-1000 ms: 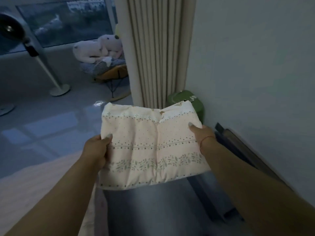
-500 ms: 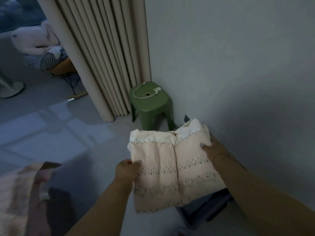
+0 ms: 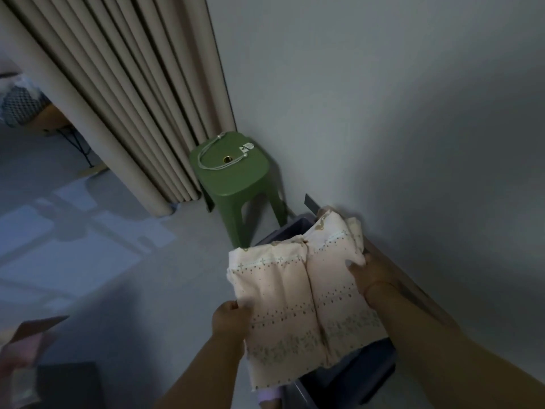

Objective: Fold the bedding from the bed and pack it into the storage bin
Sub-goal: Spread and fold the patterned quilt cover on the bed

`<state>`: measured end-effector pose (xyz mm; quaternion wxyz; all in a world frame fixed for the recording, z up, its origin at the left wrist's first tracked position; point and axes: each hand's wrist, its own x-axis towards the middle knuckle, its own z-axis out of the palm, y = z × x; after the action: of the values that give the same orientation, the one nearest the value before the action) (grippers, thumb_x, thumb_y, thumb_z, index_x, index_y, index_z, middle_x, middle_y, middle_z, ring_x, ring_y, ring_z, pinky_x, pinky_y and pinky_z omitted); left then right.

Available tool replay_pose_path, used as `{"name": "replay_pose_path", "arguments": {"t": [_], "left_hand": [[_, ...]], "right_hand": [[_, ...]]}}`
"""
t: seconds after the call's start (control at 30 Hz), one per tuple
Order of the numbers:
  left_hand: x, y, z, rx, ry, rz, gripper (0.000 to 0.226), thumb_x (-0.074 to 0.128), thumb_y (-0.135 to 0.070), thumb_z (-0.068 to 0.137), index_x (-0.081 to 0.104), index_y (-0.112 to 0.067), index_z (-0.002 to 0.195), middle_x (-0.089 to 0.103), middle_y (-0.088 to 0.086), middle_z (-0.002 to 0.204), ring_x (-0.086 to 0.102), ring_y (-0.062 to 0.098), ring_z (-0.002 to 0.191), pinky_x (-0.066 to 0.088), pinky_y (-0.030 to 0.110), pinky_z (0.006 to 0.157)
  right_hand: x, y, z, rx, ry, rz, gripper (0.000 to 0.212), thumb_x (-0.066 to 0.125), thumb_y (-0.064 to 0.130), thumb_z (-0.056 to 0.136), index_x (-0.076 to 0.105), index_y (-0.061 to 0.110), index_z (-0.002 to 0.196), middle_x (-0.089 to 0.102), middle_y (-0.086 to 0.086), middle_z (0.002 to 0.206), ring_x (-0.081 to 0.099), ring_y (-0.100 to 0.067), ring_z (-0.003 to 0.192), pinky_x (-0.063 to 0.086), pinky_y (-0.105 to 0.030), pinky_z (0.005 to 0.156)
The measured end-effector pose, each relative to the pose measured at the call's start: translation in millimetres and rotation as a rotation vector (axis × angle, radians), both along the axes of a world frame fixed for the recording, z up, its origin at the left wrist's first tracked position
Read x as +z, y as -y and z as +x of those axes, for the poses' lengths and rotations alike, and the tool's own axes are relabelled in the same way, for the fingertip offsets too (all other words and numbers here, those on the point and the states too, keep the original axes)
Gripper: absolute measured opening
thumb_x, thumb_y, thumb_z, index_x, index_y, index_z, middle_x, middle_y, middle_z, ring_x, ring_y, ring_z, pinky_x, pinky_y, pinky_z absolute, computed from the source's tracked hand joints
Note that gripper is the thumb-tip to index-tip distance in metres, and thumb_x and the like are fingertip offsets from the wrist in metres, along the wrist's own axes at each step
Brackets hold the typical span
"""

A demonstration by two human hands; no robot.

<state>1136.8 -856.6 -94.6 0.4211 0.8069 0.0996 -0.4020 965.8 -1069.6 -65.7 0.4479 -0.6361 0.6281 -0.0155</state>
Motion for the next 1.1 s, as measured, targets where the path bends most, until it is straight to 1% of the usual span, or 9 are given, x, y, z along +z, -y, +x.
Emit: {"name": "replay_pose_path", "arguments": {"t": [0.13, 0.23, 0.37, 0.5, 0.6, 0.73, 0.87, 1.03, 1.1], "left_hand": [[-56.1, 24.5, 5.7, -0.017, -0.03, 0.042, 0.014, 0.062, -0.02, 0.088, 0.061, -0.006, 0.086, 0.063, 0.018, 0.094, 0.061, 0.036, 0.091, 0.053, 0.045, 0.08], [-96.2, 39.8, 12.7, -0.036, -0.041, 0.081, 0.015, 0.061, -0.019, 0.088, 0.059, -0.005, 0.083, 0.06, 0.017, 0.089, 0.056, 0.029, 0.079, 0.047, 0.038, 0.068], [-130.8, 53.4, 25.7, -0.107, 0.025, 0.115, 0.017, 0.06, -0.017, 0.087, 0.056, -0.002, 0.08, 0.056, 0.014, 0.081, 0.05, 0.025, 0.071, 0.042, 0.035, 0.065], [-142.6, 75.0, 51.9, -0.247, 0.133, 0.17, 0.015, 0.058, -0.014, 0.089, 0.054, 0.0, 0.084, 0.051, 0.01, 0.078, 0.047, 0.023, 0.07, 0.039, 0.029, 0.061], [-142.7, 98.9, 69.6, -0.404, 0.206, 0.193, 0.013, 0.055, -0.016, 0.092, 0.052, -0.009, 0.081, 0.051, 0.005, 0.076, 0.05, 0.025, 0.075, 0.041, 0.03, 0.067], [-145.1, 131.5, 81.2, -0.564, 0.252, 0.133, 0.026, 0.055, -0.014, 0.093, 0.045, -0.018, 0.069, 0.051, -0.001, 0.069, 0.049, 0.021, 0.071, 0.037, 0.028, 0.063], [-150.0, 158.6, 83.0, -0.67, 0.284, 0.102, 0.027, 0.056, -0.014, 0.093, 0.045, -0.022, 0.069, 0.051, -0.002, 0.068, 0.048, 0.021, 0.069, 0.036, 0.025, 0.054], [-154.9, 177.5, 81.7, -0.671, 0.361, 0.079, 0.011, 0.051, -0.005, 0.092, 0.058, -0.014, 0.092, 0.06, 0.008, 0.091, 0.055, 0.027, 0.085, 0.043, 0.031, 0.072], [-155.9, 181.8, 82.2, -0.641, 0.437, 0.036, 0.025, 0.053, -0.001, 0.09, 0.062, -0.011, 0.111, 0.062, 0.009, 0.106, 0.058, 0.028, 0.097, 0.046, 0.031, 0.081]], "right_hand": [[-43.1, 20.1, 19.9, 0.043, -0.017, -0.056, 0.034, 0.056, 0.03, 0.093, 0.064, -0.002, 0.104, 0.064, -0.016, 0.106, 0.052, -0.018, 0.084, 0.038, -0.023, 0.072], [-85.8, 35.6, 34.4, 0.076, -0.068, -0.06, 0.035, 0.056, 0.033, 0.092, 0.066, -0.001, 0.092, 0.066, -0.017, 0.101, 0.054, -0.019, 0.081, 0.042, -0.024, 0.07], [-126.1, 39.5, 42.4, 0.048, -0.102, -0.057, 0.03, 0.055, 0.033, 0.093, 0.061, 0.005, 0.083, 0.064, -0.017, 0.098, 0.057, -0.023, 0.084, 0.045, -0.026, 0.071], [-151.7, 25.5, 33.6, -0.095, -0.082, 0.008, 0.032, 0.053, 0.035, 0.094, 0.061, 0.005, 0.098, 0.061, -0.016, 0.106, 0.056, -0.024, 0.09, 0.046, -0.029, 0.078], [-165.6, 5.6, 22.0, -0.239, -0.088, 0.093, 0.038, 0.051, 0.035, 0.095, 0.06, 0.001, 0.109, 0.062, -0.018, 0.111, 0.054, -0.022, 0.087, 0.046, -0.03, 0.08], [-181.9, -25.0, 7.0, -0.428, -0.124, 0.188, 0.046, 0.049, 0.031, 0.097, 0.051, -0.003, 0.127, 0.056, -0.021, 0.124, 0.054, -0.034, 0.11, 0.043, -0.033, 0.088], [-201.5, -42.8, -6.3, -0.558, -0.134, 0.283, 0.056, 0.05, 0.031, 0.096, 0.037, 0.0, 0.141, 0.051, -0.021, 0.133, 0.051, -0.036, 0.117, 0.043, -0.039, 0.097], [-217.0, -45.5, -18.0, -0.557, -0.251, 0.458, 0.055, 0.05, 0.03, 0.096, 0.038, -0.002, 0.14, 0.047, -0.02, 0.137, 0.048, -0.035, 0.123, 0.041, -0.039, 0.103], [-219.2, -41.0, -25.5, -0.526, -0.354, 0.493, 0.047, 0.05, 0.023, 0.096, 0.043, -0.003, 0.134, 0.053, -0.019, 0.129, 0.052, -0.032, 0.115, 0.045, -0.037, 0.098]]}}
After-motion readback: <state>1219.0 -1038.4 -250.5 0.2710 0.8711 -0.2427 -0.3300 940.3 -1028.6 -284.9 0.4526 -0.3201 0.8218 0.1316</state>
